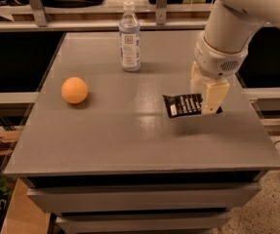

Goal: Move rxbar chocolate near orange

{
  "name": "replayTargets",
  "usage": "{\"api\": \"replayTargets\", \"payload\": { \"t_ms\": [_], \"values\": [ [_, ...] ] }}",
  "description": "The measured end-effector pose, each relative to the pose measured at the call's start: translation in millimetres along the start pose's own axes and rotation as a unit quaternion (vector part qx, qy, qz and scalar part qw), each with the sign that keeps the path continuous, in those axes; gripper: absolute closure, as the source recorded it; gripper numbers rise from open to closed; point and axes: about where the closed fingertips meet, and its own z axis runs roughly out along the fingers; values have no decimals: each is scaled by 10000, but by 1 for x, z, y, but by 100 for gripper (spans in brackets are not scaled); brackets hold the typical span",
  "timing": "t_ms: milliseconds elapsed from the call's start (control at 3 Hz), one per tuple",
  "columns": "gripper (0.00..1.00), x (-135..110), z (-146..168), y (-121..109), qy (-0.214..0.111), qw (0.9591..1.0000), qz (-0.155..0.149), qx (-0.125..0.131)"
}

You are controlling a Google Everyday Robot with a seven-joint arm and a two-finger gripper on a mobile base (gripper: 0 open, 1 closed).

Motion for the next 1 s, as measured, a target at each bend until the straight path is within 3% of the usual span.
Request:
{"api": "replayTargets", "payload": {
  "t_ms": [333, 667, 1000],
  "values": [
    [100, -34, 6, -7, 404, 9947, -932, -164],
    [100, -77, 20, -17, 786, 9774, -1921, -391],
    [100, -134, 35, -28, 783, 9523, -2887, -601]
  ]
}}
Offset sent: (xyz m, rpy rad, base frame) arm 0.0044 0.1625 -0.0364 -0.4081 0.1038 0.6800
